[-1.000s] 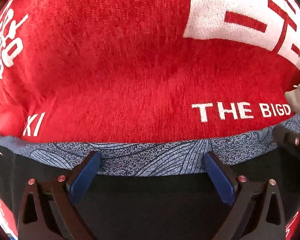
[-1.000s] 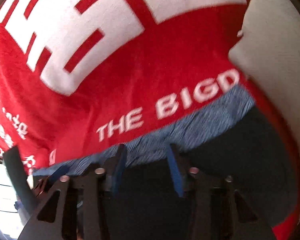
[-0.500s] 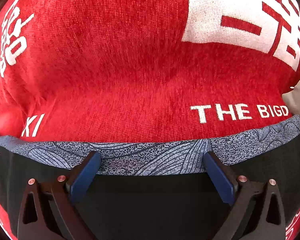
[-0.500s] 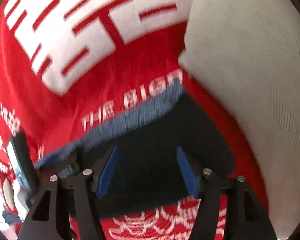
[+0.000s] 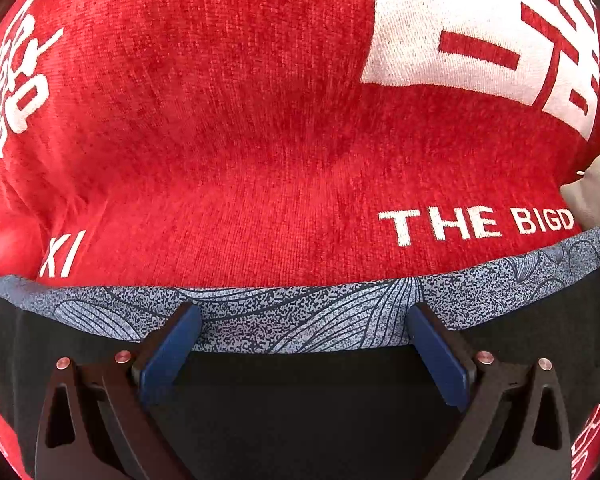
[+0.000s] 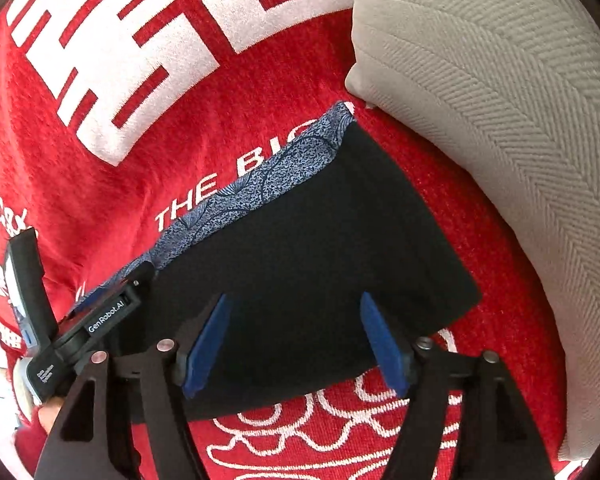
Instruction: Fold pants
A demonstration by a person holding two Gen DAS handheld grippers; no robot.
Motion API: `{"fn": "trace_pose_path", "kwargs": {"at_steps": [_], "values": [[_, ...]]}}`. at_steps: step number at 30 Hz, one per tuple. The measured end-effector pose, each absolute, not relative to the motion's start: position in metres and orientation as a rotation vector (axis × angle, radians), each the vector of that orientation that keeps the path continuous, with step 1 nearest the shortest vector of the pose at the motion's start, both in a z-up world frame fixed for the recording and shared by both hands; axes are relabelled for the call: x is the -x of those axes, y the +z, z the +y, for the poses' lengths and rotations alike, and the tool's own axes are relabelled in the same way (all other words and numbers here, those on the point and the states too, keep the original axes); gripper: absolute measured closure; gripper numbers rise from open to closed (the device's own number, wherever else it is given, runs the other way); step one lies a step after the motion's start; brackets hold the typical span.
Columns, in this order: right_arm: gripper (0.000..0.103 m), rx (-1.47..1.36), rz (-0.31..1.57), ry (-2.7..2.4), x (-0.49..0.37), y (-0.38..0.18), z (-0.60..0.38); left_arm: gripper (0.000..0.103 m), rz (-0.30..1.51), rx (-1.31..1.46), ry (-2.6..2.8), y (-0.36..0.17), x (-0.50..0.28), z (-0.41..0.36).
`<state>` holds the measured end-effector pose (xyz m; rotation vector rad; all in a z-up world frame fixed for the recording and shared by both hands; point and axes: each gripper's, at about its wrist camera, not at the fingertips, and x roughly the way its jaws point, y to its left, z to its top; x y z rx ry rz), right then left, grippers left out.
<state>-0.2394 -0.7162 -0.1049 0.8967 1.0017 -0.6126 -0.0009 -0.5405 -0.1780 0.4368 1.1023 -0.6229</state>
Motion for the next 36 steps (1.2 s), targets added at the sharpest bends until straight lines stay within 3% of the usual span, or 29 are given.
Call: {"fn": "trace_pose_path", "kwargs": {"at_steps": [9,20,29,33,36], "values": [[0.023,-0.819,1.02,-0.603,0.233,-0.105,-0.707,0.0,1.103,-0.438,-0.627,-0.18,0.0,-0.54],[0.023,-0.843,0.985,-0.61,0.239,-0.102,-0.709,0.0,1.187,-0.471,-0.647,-0.151,0.003,-0.544],[0.023,-1.121,0.779,-0.582,0.284,-0.085,-0.706,0.0,1.16,-0.492,-0.681,-0.122,0.028,-0.527],[0.023,-1.296,0.706,-0.586,0.313,-0.104,-0.699,0.0,1.224,-0.556,-0.647,-0.155,0.039,-0.51],[0.023,-1.417,0.599,-0.598,0.329,-0.124,-0.699,0.0,1.22,-0.447,-0.641,-0.162,0.041,-0.495]]}}
